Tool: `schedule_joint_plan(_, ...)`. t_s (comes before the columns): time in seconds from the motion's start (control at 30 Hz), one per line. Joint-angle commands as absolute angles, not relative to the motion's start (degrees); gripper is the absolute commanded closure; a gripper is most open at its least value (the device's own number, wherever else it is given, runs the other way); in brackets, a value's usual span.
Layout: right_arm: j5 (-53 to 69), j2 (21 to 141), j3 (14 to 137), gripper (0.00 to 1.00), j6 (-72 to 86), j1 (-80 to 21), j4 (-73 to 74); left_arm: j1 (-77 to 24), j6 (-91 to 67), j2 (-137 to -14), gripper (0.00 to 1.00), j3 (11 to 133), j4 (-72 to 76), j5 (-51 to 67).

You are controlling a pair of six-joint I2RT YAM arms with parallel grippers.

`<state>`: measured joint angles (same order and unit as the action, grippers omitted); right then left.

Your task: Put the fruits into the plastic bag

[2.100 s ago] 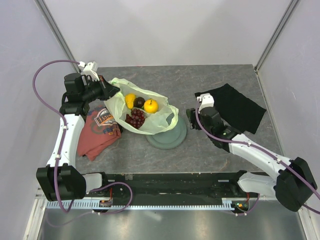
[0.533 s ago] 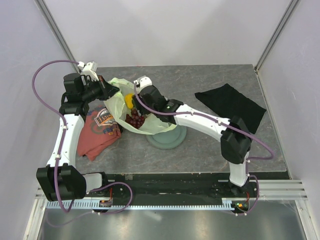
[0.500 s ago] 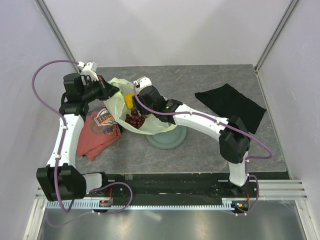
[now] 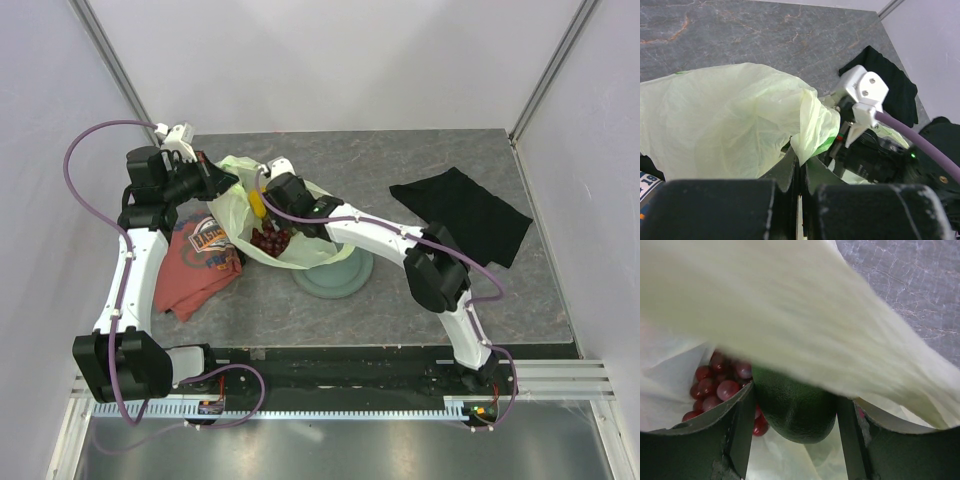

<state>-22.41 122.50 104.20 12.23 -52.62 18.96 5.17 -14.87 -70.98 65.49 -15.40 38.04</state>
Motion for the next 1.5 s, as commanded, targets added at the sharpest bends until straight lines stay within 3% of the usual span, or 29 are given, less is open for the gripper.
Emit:
schedule_joint_plan(0.0,-20.9,124.6,107.9,0.73,13.1,-51.0,18.5,5.7,-13.7,-70.8,0.98,66.5,-14.9,39.4)
schedule_joint_plan(0.17,-20.5,125.8,107.9,0.68,13.5,-50.8,18.5,5.7,-13.7,-70.8,0.98,66.5,-14.9,39.3)
schedule_joint_plan(0.27,-20.6,125.7,107.7,0.58,13.8,-50.7,18.5,5.8,-13.8,-70.8,0.99,66.5,-14.9,39.5)
schedule_joint_plan(0.4,-19.9,125.2,107.7,0.34,13.5,-50.6,18.5,5.9,-13.8,-70.9,0.98,66.5,-14.9,39.6)
schedule_joint_plan(0.5,-19.2,124.7,107.8,0.28,13.4,-50.6,18.5,6.0,-13.9,-70.9,0.98,66.5,-14.9,39.6)
schedule_joint_plan(0.97,-16.7,118.7,102.2,0.21,12.5,-50.7,13.5,6.0,-14.0,-71.2,0.98,66.5,-14.9,39.9)
schedule_joint_plan(1.23,-12.7,101.9,83.7,0.24,6.5,-54.2,0.5,5.9,-14.1,-71.3,0.98,66.5,-14.9,40.0)
schedule_joint_plan(1.47,-13.3,81.9,60.4,0.25,12.1,-54.6,-13.3,6.1,-14.1,-71.3,0.98,66.5,-14.7,39.9)
